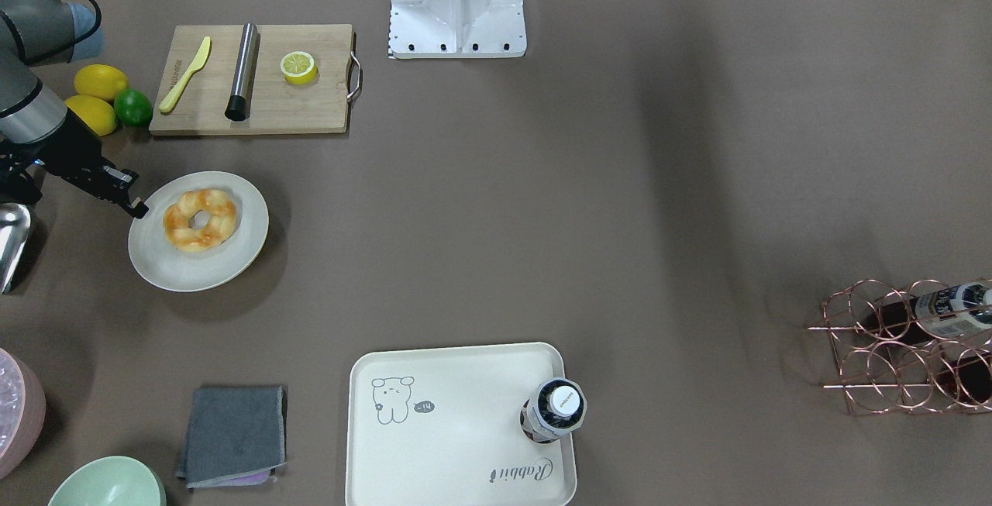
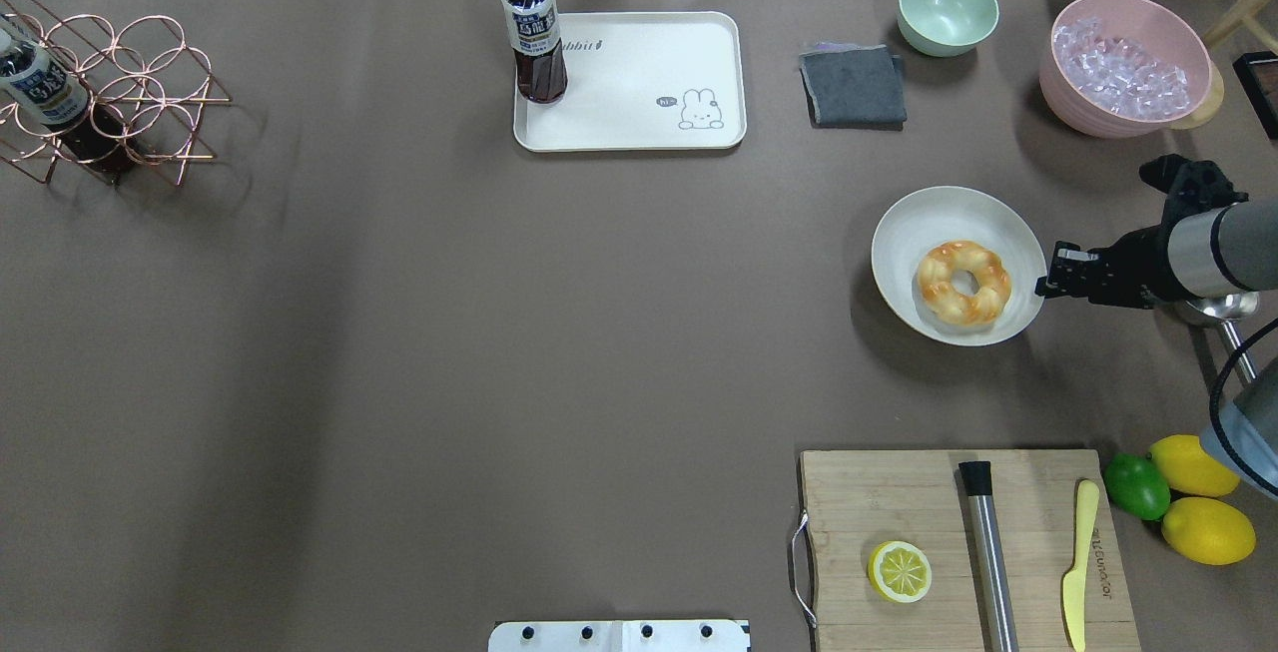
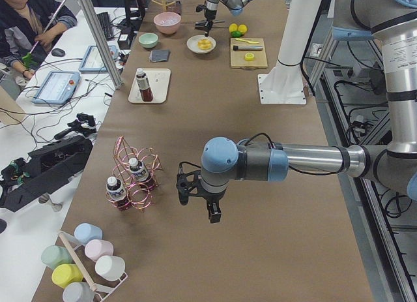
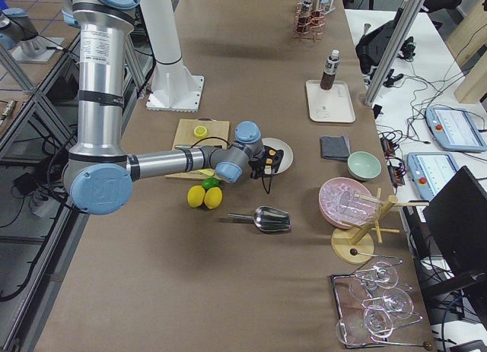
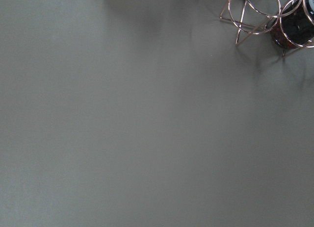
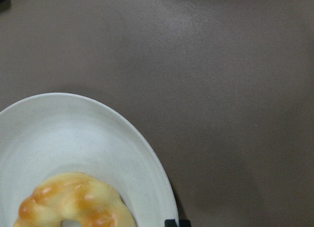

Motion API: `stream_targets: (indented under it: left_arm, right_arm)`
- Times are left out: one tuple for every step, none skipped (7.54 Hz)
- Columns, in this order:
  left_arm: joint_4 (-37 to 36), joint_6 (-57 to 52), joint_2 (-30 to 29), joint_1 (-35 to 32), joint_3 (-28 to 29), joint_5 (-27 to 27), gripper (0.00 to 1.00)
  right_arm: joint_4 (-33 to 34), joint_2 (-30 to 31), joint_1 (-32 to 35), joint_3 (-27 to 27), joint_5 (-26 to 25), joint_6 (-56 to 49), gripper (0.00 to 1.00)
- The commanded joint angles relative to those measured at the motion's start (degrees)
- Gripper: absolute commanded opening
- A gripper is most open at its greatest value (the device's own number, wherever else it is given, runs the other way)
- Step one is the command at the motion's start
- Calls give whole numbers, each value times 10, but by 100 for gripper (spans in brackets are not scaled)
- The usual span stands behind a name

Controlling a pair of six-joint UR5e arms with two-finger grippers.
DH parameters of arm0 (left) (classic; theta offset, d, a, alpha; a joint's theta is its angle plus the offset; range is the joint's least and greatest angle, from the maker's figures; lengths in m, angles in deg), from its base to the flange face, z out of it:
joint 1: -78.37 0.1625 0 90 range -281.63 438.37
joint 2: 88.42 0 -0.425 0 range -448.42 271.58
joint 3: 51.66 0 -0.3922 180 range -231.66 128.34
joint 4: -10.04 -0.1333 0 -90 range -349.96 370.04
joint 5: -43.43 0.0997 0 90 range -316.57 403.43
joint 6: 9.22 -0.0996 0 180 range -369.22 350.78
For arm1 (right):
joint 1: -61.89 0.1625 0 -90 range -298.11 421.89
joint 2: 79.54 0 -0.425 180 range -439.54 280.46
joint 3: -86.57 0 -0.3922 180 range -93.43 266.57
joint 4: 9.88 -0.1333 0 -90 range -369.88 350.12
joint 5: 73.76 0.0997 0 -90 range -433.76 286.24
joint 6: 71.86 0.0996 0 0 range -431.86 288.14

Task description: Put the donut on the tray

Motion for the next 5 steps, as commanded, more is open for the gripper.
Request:
stream_targets:
  left_arm:
    - [0, 0, 0, 0, 1, 0, 99]
    - [0, 0, 0, 0, 1, 0, 99]
    - [0, 0, 0, 0, 1, 0, 99]
    - [0, 0, 0, 0, 0, 0, 99]
    - [0, 0, 0, 0, 0, 0, 99]
  right_arm:
    - [32, -36, 64, 5, 57, 0, 0]
    - [101, -88, 70, 5, 58, 1, 0]
    - [200, -151, 71, 2, 50, 0, 0]
    - [288, -213, 70, -2, 42, 0, 0]
    - [352, -268, 55, -17, 27, 2, 0]
